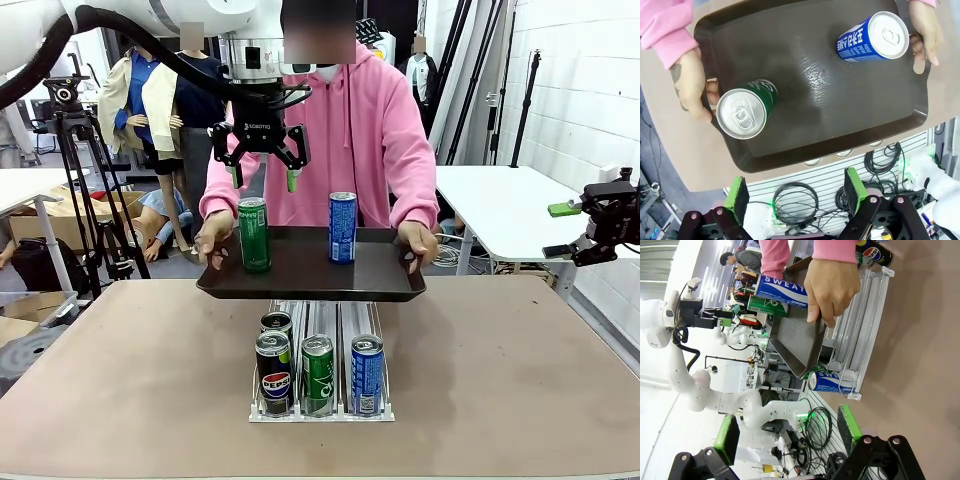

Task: Retrieve and hand over the desired beverage to the person.
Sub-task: Place the picked can on the Handle tray extended by the person.

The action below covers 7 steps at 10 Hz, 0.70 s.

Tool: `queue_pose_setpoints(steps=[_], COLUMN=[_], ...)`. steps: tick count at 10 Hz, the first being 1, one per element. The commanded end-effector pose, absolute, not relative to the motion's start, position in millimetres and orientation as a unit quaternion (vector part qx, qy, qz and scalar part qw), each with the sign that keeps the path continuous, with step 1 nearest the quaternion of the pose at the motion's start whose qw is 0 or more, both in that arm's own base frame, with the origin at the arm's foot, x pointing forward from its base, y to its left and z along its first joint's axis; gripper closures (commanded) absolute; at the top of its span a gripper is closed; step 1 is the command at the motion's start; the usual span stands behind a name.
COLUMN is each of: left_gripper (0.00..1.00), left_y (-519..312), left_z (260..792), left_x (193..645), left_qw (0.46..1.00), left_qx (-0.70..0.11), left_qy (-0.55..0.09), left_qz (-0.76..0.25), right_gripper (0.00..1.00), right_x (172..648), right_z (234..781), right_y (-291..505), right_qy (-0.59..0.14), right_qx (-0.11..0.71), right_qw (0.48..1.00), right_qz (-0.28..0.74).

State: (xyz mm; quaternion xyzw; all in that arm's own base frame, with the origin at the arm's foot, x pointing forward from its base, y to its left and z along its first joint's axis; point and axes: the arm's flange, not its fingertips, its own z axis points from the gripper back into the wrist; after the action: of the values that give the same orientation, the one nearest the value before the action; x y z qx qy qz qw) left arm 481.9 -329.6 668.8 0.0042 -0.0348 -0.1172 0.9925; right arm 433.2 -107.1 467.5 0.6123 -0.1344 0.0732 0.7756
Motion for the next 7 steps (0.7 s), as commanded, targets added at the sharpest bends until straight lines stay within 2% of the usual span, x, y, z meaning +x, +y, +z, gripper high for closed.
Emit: queue_pose_setpoints(steps=[1, 6, 7], left_gripper=[0.00, 0.00, 0.00], left_y=[-328.4, -329.6, -326.3], left_z=[671.5, 668.8, 672.2], left_x=[482.9, 481.9, 470.1], left_qw=[0.992, 0.992, 0.994], left_qx=[-0.002, 0.004, -0.008], left_qy=[-0.038, -0.035, -0.028], left_qz=[-0.120, -0.117, -0.106], right_gripper=[0.00, 0.00, 0.00], right_x=[433.7, 433.7, 433.7], right_z=[466.7, 466.7, 466.7], right_y=[-106.3, -106.3, -106.3], right_qy=[-0.139, -0.139, -0.139], right_qx=[0.612, 0.612, 0.612], right_qw=[0.776, 0.776, 0.776], right_qz=[0.071, 0.071, 0.071])
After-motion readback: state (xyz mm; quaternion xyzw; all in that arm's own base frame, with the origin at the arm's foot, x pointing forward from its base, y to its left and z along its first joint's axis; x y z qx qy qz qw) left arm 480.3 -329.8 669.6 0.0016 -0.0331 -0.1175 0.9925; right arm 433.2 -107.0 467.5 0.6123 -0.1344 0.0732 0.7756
